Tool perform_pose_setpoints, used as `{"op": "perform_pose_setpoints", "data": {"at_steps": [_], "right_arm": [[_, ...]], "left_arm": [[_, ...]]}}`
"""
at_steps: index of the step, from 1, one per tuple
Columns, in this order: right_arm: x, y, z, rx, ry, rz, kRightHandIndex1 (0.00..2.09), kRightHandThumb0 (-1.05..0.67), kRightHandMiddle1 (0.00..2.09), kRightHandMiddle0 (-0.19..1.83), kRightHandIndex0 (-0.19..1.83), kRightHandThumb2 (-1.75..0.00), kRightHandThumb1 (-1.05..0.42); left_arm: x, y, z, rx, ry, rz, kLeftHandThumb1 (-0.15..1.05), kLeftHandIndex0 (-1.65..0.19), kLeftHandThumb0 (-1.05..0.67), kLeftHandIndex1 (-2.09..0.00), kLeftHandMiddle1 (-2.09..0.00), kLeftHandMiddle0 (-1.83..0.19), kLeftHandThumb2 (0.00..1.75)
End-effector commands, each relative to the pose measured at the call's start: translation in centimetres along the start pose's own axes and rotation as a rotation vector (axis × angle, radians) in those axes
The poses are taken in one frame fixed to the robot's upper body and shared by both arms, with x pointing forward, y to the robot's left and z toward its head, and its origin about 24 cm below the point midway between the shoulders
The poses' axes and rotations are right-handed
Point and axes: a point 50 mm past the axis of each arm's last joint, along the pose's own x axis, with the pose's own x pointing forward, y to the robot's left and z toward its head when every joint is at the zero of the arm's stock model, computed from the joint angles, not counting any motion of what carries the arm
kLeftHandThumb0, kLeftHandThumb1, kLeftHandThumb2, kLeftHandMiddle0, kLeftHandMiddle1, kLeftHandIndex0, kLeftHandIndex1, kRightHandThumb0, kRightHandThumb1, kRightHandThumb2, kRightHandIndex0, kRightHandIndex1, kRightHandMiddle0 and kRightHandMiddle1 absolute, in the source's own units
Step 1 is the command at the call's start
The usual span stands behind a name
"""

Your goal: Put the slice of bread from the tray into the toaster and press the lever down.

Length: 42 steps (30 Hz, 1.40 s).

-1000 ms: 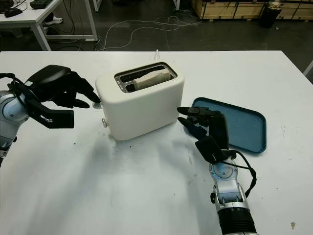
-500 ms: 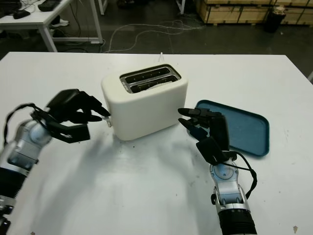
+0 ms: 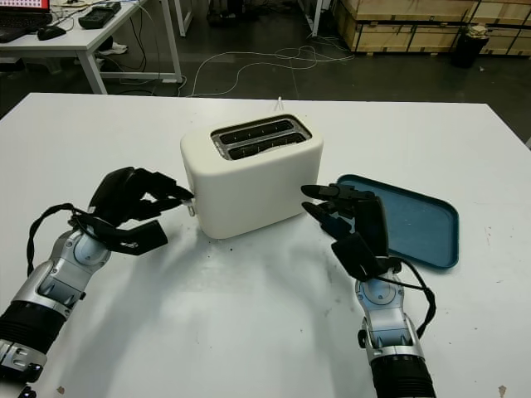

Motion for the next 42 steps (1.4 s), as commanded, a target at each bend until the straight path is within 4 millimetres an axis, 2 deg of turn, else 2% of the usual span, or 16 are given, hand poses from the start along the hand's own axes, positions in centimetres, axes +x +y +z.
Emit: {"op": "perform_pose_setpoints", "data": {"at_steps": [1, 11, 17, 20, 24, 29, 34, 39, 42], "right_arm": [[0.0, 0.0, -0.2, 0.013, 0.007, -0.007, 0.86, -0.5, 0.01, 1.24, 0.98, 0.0, -0.83], [0.0, 0.0, -0.2, 0.013, 0.012, -0.009, 0.86, -0.49, 0.01, 1.24, 0.97, 0.0, -0.82], [-0.1, -0.2, -0.2, 0.009, 0.015, -0.012, 0.86, -0.5, 0.0, 1.23, 0.97, 0.0, -0.83], [-0.2, -0.4, -0.3, 0.016, 0.02, -0.014, 0.86, -0.49, 0.0, 1.23, 0.98, 0.0, -0.83], [-0.4, -0.8, -0.5, 0.001, 0.019, -0.015, 0.86, -0.49, 0.0, 1.23, 0.97, 0.0, -0.83], [-0.6, -1.4, -0.9, 0.0, 0.015, -0.015, 0.86, -0.48, 0.0, 1.22, 0.97, 0.0, -0.83], [-0.6, -1.6, -1.1, 0.004, 0.018, -0.011, 0.85, -0.48, 0.0, 1.22, 0.97, 0.0, -0.83], [-0.6, -1.4, -1.0, 0.0, 0.015, -0.005, 0.84, -0.48, 0.0, 1.23, 0.98, 0.0, -0.83], [-0.5, -1.4, -1.0, 0.002, 0.021, -0.007, 0.83, -0.47, 0.0, 1.23, 0.99, 0.0, -0.83]], "left_arm": [[-2.8, -9.6, 0.2, -0.008, 0.077, -0.423, 0.92, -1.14, -0.21, 0.0, -0.87, -0.85, 0.07], [-1.4, -8.0, 0.4, 0.014, 0.066, -0.371, 0.92, -1.13, -0.21, -0.01, -0.79, -0.86, 0.04], [-0.1, -7.4, 1.6, -0.024, 0.033, -0.33, 0.92, -1.13, -0.21, 0.0, -0.88, -0.86, 0.03], [0.6, -8.4, 2.9, -0.064, 0.028, -0.34, 0.91, -1.13, -0.2, 0.0, -0.86, -0.86, 0.02], [1.2, -12.3, 4.5, -0.18, 0.109, -0.381, 0.92, -1.08, -0.17, 0.0, -0.82, -0.81, 0.05], [0.0, -16.1, 4.7, -0.232, 0.19, -0.436, 0.92, -1.1, -0.15, -0.02, -0.77, -0.85, 0.05], [-0.5, -16.7, 3.7, -0.21, 0.21, -0.441, 0.92, -1.1, -0.17, -0.02, -0.81, -0.77, 0.04], [-0.6, -16.6, 3.0, -0.173, 0.211, -0.437, 0.92, -1.14, -0.16, -0.04, -0.9, -0.9, 0.02], [-0.7, -16.6, 2.8, -0.165, 0.209, -0.438, 0.92, -1.15, -0.16, -0.04, -0.9, -0.89, 0.02]]}}
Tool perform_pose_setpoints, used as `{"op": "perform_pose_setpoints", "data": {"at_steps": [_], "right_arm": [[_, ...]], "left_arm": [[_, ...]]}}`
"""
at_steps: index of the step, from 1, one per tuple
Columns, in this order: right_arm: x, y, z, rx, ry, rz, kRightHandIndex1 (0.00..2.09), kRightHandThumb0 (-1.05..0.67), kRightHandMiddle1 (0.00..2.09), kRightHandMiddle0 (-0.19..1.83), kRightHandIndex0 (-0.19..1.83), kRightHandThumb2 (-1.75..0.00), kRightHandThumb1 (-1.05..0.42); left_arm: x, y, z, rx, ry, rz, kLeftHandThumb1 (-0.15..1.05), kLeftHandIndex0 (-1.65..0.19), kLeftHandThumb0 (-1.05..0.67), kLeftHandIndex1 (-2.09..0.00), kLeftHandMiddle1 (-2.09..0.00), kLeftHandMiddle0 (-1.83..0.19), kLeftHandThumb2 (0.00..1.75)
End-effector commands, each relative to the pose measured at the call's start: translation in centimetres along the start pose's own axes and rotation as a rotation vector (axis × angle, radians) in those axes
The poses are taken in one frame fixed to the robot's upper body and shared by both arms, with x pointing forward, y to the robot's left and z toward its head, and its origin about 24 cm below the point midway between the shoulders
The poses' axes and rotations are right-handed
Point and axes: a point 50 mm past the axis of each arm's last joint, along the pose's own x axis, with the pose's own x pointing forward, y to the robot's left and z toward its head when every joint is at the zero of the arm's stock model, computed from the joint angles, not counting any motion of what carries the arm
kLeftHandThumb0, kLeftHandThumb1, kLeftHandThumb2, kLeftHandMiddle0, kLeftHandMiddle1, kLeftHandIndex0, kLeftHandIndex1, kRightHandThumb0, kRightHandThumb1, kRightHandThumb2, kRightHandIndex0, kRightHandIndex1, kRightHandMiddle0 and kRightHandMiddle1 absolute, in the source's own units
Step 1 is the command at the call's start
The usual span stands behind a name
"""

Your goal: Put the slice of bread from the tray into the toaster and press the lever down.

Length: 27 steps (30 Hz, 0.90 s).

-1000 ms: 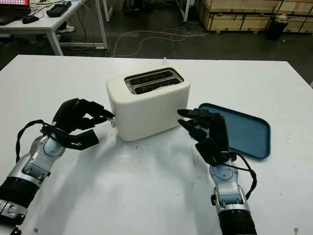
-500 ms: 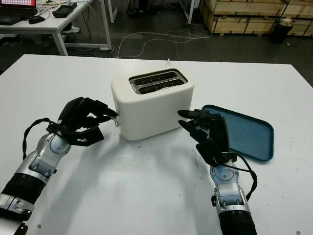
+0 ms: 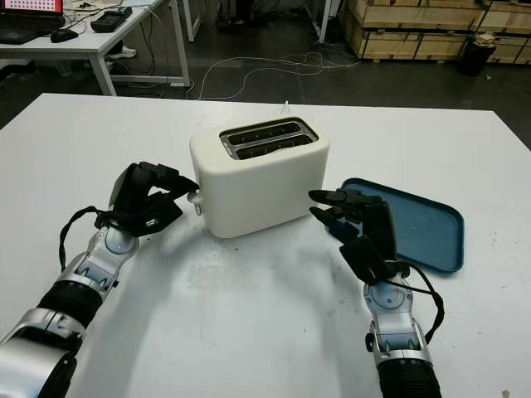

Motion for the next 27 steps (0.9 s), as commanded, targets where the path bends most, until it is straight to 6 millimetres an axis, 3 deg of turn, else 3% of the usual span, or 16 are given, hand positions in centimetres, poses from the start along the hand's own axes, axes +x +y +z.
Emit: {"op": "perform_pose_setpoints", "data": {"at_steps": [1, 13, 19, 27], "right_arm": [[0.0, -0.4, -0.2, 0.02, -0.011, -0.01, 0.83, -0.48, 0.0, 1.23, 0.99, 0.0, -0.83], [0.0, -0.3, -0.1, 0.029, -0.018, -0.012, 0.83, -0.48, 0.0, 1.23, 0.99, 0.0, -0.83], [0.0, -0.4, 0.0, 0.037, -0.028, -0.016, 0.83, -0.48, 0.0, 1.22, 0.99, 0.0, -0.84], [0.1, -0.3, 0.0, 0.043, -0.031, -0.021, 0.83, -0.48, 0.0, 1.23, 0.99, 0.0, -0.83]], "left_arm": [[-6.8, -13.9, -0.2, 0.109, 0.103, -0.586, 0.92, -1.15, -0.16, -0.04, -0.9, -0.88, 0.02], [-6.3, -12.3, -0.4, 0.118, 0.06, -0.534, 0.92, -1.12, -0.16, -0.02, -0.92, -0.81, 0.06], [-5.6, -8.4, -0.1, 0.096, 0.012, -0.421, 0.92, -1.12, -0.2, -0.02, -1.02, -0.85, 0.11], [-5.5, -1.2, 1.9, 0.13, -0.102, -0.228, 0.92, -1.14, -0.2, -0.03, -1.17, -0.85, 0.07]]}}
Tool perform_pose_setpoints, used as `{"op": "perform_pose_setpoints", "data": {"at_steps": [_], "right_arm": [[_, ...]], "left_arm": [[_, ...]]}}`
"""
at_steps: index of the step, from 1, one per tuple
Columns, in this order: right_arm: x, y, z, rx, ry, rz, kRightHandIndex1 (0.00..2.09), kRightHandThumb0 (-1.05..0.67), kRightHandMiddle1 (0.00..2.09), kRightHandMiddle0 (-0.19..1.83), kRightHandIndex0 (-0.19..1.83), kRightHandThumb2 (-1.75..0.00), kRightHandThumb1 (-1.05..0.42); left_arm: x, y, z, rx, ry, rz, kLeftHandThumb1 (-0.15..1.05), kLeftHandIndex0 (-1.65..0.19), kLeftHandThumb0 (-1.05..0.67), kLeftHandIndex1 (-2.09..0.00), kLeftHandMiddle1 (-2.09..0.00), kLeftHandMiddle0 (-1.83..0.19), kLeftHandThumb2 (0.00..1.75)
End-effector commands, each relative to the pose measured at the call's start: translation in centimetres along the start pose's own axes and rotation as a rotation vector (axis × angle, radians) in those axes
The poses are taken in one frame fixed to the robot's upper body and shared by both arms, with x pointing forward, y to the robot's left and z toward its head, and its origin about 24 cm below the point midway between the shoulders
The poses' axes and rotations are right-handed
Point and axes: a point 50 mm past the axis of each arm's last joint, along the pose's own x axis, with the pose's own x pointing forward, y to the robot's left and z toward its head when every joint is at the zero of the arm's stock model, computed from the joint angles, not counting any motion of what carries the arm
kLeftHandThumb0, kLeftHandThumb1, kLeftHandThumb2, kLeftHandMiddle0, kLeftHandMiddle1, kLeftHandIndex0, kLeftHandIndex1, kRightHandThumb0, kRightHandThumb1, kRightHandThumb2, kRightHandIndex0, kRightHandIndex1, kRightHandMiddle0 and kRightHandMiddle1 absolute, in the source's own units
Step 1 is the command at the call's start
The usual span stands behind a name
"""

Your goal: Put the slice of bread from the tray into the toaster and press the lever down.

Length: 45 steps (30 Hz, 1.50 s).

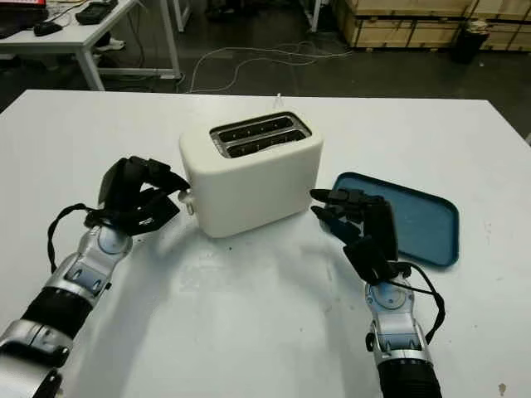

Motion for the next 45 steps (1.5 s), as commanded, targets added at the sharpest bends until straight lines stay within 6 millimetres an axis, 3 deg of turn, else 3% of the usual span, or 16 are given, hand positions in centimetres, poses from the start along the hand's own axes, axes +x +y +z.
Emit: {"op": "perform_pose_setpoints", "data": {"at_steps": [1, 8, 12, 21, 27, 35, 40, 45], "right_arm": [[0.2, -0.2, 0.3, 0.009, -0.032, -0.012, 0.83, -0.48, 0.0, 1.23, 0.99, 0.0, -0.83], [0.3, -0.2, 0.3, 0.014, -0.028, -0.014, 0.83, -0.49, 0.0, 1.23, 1.0, 0.0, -0.83], [0.3, -0.2, 0.2, 0.02, -0.027, -0.011, 0.84, -0.49, 0.0, 1.23, 0.99, 0.0, -0.83], [0.4, 0.0, 0.3, 0.013, -0.021, -0.007, 0.84, -0.49, 0.0, 1.22, 0.98, 0.0, -0.83], [0.9, -0.3, 0.8, 0.033, -0.039, 0.023, 0.78, -0.52, 0.0, 1.14, 0.89, 0.0, -0.83], [2.5, -0.8, 2.2, 0.228, -0.073, 0.03, 0.22, -0.56, 0.0, 1.02, 0.97, 0.0, -0.84], [3.9, -2.0, 3.1, 0.208, -0.08, 0.026, 0.16, -0.55, 0.0, 1.0, 0.97, 0.0, -0.85], [5.7, -4.5, 4.4, 0.123, -0.096, 0.055, 0.12, -0.58, 0.0, 0.97, 0.96, 0.0, -0.83]], "left_arm": [[-1.9, -2.8, 0.7, 0.031, -0.025, -0.193, 0.92, -1.14, -0.21, -0.03, -1.17, -0.84, 0.06], [-2.2, 2.2, 1.7, 0.016, -0.108, -0.007, 0.92, -1.21, -0.25, -0.06, -1.24, -0.87, 0.03], [-2.5, 3.7, 1.9, 0.027, -0.096, 0.057, 0.91, -1.22, -0.27, -0.07, -1.27, -0.87, 0.02], [-3.4, 5.6, 1.9, -0.009, -0.109, 0.158, 0.89, -1.16, -0.24, -0.04, -1.27, -0.8, 0.0], [-4.6, 6.1, 2.4, -0.096, -0.133, 0.234, 0.89, -1.12, -0.3, -0.02, -1.41, -0.67, 0.01], [-6.1, 5.1, 2.2, -0.259, -0.1, 0.328, 0.92, -1.02, -0.42, 0.0, -1.41, -0.58, 0.05], [-7.0, 4.7, 1.4, -0.277, -0.017, 0.274, 0.92, -0.99, -0.45, 0.0, -1.25, -0.6, 0.07], [-6.4, 6.9, 1.2, -0.161, -0.043, 0.22, 0.92, -0.99, -0.5, 0.0, -1.2, -0.62, 0.05]]}}
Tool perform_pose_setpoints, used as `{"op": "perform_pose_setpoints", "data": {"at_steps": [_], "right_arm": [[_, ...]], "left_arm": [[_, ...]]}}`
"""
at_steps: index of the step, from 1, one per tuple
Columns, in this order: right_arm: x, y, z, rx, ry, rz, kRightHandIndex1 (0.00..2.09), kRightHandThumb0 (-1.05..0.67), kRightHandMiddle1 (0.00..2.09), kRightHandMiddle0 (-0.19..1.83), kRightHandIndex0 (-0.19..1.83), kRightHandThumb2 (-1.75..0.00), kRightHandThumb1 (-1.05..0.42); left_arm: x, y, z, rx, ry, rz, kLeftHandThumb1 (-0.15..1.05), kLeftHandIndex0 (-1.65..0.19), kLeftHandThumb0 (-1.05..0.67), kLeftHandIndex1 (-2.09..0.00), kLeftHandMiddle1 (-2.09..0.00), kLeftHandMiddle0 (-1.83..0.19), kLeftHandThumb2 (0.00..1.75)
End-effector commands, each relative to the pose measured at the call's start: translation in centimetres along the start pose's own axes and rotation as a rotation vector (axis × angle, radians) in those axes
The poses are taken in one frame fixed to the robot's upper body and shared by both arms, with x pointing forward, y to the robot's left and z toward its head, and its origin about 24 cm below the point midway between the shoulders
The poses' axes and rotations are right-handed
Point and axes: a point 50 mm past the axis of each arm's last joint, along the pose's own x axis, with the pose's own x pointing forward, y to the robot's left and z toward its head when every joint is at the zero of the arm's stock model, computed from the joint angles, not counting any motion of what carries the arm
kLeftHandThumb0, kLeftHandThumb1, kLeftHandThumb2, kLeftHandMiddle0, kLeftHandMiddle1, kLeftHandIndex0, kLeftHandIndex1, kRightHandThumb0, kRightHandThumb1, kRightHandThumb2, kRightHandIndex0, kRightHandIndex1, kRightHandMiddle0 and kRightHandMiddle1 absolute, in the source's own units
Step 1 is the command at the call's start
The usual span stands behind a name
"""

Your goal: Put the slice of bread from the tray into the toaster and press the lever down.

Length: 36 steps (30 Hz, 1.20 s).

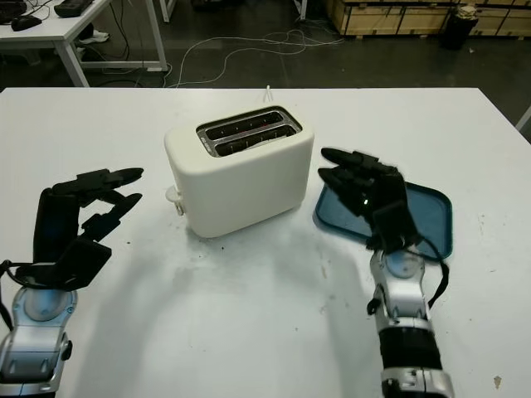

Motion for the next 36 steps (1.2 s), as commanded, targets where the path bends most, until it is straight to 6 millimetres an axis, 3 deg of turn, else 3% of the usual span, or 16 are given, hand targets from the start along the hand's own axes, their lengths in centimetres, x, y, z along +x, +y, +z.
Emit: {"op": "perform_pose_setpoints", "data": {"at_steps": [1, 9, 20, 25, 36], "right_arm": [[1.0, -1.4, 0.8, -0.038, -0.001, 0.01, 0.11, -0.58, 0.0, 0.95, 0.95, 0.0, -0.83], [4.5, -4.3, 3.5, -0.253, 0.051, 0.116, 0.09, -0.53, 0.01, 0.95, 0.97, 0.0, -0.76], [7.6, -5.2, 6.4, -0.636, 0.039, 0.165, 0.1, -0.59, 0.01, 0.98, 1.05, 0.0, -0.76], [8.6, -5.1, 7.5, -0.732, 0.014, 0.168, 0.1, -0.61, 0.02, 1.01, 1.07, 0.0, -0.76], [8.8, -4.0, 7.7, -0.768, -0.019, 0.212, 0.12, -0.66, 0.01, 1.0, 1.06, 0.0, -0.79]], "left_arm": [[0.9, 1.3, 0.7, 0.072, -0.036, -0.011, 0.92, -0.99, -0.5, 0.0, -1.2, -0.61, 0.04], [4.6, 4.2, 2.6, 0.225, -0.107, -0.073, 0.85, -1.06, -0.44, -0.03, -1.05, -0.68, 0.0], [8.6, 4.8, 5.6, 0.388, -0.204, -0.131, 0.76, -1.18, -0.42, -0.07, -0.92, -0.9, 0.0], [9.3, 4.5, 6.2, 0.399, -0.212, -0.138, 0.75, -1.19, -0.42, -0.06, -0.84, -0.94, 0.0], [9.3, 3.6, 5.0, 0.411, -0.18, -0.16, 0.76, -1.2, -0.36, -0.05, -0.8, -0.98, 0.0]]}}
